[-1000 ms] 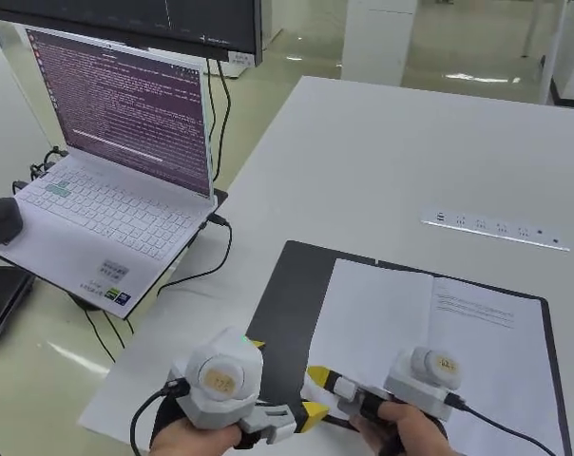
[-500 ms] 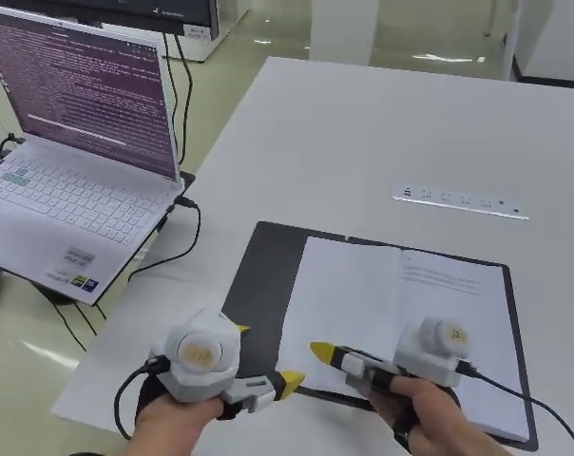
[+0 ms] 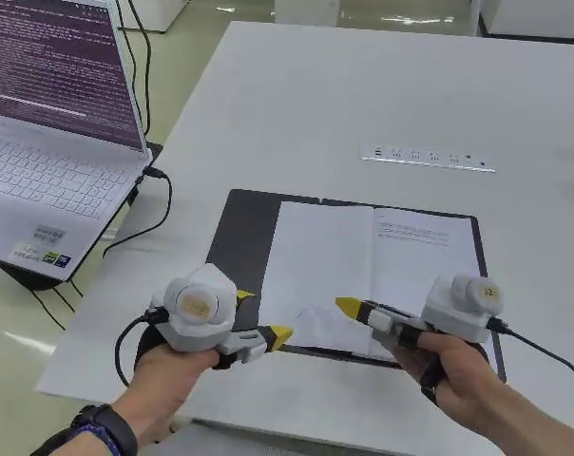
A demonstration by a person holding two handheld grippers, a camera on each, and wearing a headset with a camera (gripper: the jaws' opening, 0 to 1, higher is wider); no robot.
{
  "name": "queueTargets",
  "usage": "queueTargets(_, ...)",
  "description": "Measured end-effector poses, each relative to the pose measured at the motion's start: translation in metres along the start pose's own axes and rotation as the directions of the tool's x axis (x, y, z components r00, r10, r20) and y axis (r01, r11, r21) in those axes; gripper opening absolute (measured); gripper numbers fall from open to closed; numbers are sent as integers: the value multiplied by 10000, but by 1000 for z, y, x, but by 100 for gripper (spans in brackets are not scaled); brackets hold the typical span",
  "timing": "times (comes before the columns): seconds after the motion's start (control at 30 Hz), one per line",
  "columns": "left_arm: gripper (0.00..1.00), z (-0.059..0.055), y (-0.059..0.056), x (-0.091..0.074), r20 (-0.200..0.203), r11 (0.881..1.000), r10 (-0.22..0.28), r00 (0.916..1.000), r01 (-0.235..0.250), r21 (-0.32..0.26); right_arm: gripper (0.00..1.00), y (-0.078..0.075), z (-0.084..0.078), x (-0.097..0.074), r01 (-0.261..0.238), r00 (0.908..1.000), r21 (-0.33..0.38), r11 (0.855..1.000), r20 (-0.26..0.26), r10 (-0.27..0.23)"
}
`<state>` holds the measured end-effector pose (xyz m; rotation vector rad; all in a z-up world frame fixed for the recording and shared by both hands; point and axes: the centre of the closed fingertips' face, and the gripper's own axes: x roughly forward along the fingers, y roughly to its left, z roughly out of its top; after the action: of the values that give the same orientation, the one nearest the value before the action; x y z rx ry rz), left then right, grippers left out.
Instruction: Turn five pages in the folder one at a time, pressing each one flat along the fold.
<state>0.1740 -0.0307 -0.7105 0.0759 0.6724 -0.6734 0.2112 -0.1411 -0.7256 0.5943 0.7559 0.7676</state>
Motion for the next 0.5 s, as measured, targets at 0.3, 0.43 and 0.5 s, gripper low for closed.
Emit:
queueTargets(0.3, 28, -7, 5, 22, -336, 10000, -21, 9994, 22, 25, 24, -18, 1, -22, 386, 9985, 310, 9988, 386, -398)
queueTargets(0.43, 20, -16, 8, 30, -537, 9998, 28, 9986, -40, -217, 22, -23, -1, -27, 492, 9977, 474, 9977, 445, -513)
queueTargets(0.5, 17, -19, 9, 33, -559, 9993, 43, 9984, -63, -369, 22, -25, -2, -28, 534, 9975, 497, 9973, 426, -555)
